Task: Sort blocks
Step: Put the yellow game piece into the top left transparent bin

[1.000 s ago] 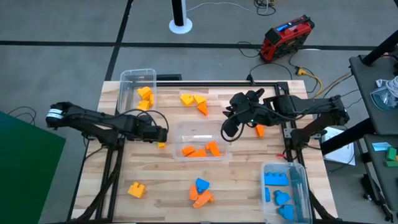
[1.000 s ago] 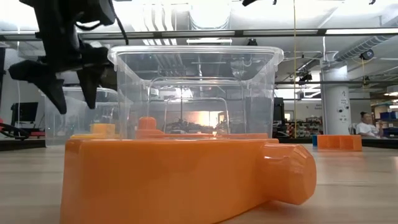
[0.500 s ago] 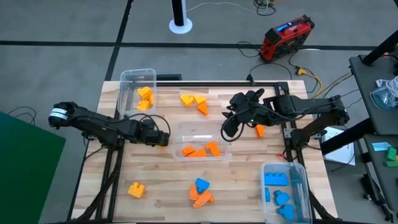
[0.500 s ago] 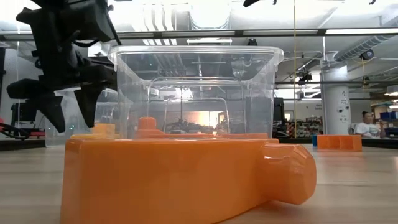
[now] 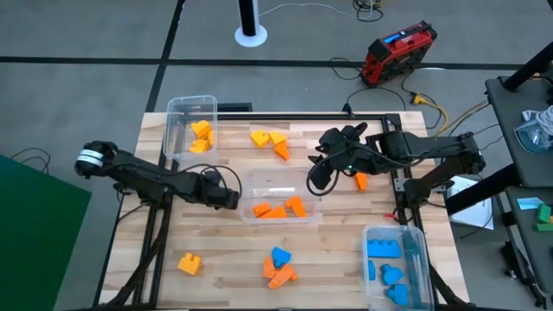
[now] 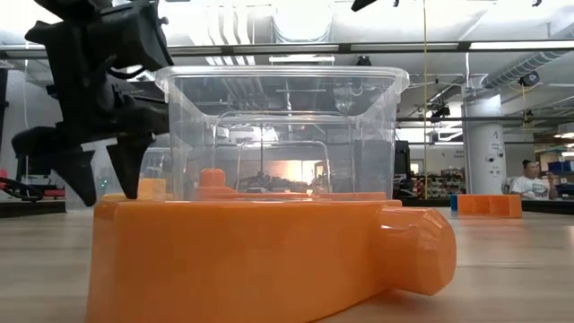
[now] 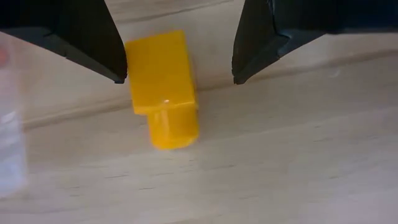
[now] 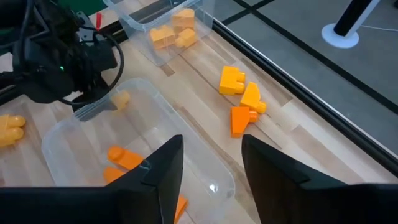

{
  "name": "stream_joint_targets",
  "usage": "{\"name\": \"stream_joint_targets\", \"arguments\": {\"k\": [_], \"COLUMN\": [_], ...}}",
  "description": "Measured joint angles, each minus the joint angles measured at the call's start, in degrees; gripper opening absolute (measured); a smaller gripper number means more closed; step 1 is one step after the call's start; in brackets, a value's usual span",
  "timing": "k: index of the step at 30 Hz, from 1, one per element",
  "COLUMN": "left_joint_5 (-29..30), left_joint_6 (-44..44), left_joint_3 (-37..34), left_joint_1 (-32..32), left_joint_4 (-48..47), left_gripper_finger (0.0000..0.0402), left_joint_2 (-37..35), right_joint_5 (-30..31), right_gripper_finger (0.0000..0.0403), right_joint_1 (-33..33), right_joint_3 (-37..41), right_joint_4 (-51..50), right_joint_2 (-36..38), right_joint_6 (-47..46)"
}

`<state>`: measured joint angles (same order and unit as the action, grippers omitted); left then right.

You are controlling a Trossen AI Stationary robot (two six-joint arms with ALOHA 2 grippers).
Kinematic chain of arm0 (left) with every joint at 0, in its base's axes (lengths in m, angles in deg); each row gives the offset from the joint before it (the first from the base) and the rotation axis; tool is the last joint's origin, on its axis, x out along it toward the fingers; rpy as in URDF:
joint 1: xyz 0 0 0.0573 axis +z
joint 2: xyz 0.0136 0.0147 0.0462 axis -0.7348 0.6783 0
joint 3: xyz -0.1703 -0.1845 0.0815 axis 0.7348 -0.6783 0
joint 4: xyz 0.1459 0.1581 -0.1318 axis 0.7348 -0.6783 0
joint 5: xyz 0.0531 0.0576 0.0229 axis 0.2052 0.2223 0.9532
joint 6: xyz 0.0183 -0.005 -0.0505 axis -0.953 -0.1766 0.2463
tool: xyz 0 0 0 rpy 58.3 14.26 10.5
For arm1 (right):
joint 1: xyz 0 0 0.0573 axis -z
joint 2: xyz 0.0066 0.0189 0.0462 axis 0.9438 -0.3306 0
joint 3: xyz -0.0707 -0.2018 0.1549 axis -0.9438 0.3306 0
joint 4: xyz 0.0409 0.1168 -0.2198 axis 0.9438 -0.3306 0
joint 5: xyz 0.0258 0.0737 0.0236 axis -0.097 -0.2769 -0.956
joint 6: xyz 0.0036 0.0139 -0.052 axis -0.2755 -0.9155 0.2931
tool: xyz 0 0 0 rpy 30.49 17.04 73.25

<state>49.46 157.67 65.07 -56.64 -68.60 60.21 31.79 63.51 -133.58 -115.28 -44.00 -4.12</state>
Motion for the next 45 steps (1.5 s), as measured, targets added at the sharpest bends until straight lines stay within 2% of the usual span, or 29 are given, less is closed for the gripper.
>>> {"name": "stream_joint_targets", "arguments": {"k": [9,16,24,34,37,43,45], "left_joint_5": [-0.02,-0.30,-1.66,-2.26,-2.44,-3.09,-3.50], "left_joint_6": [-1.87,-2.06,-3.10,-4.03,-4.03,-4.05,-4.62], "left_joint_3": [-0.01,-0.01,0.02,0.07,0.07,0.08,0.12], "left_joint_1": [0.00,0.00,0.00,0.00,0.00,0.02,0.02], "left_joint_4": [2.53,2.85,3.80,4.24,4.09,3.21,2.76], "left_gripper_finger": [0.0255,0.0232,0.0230,0.0228,0.0207,0.0111,0.0099], "left_joint_2": [2.75,3.82,6.34,6.52,6.52,6.41,6.18], "right_joint_5": [0.01,0.02,0.04,0.07,0.07,0.13,0.15], "right_gripper_finger": [0.0144,0.0153,0.0162,0.0144,0.0141,0.0142,0.0146], "right_joint_1": [0.00,0.00,0.00,0.00,0.00,0.00,0.00], "right_joint_3": [0.00,0.00,0.00,0.00,0.00,0.02,0.02], "right_joint_4": [0.00,0.04,0.20,0.35,0.37,0.39,0.38], "right_joint_2": [0.00,-0.03,-0.11,-0.15,-0.17,-0.19,-0.20], "right_joint_6": [0.00,-0.03,-0.20,-0.07,-0.04,-0.02,-0.01]}}
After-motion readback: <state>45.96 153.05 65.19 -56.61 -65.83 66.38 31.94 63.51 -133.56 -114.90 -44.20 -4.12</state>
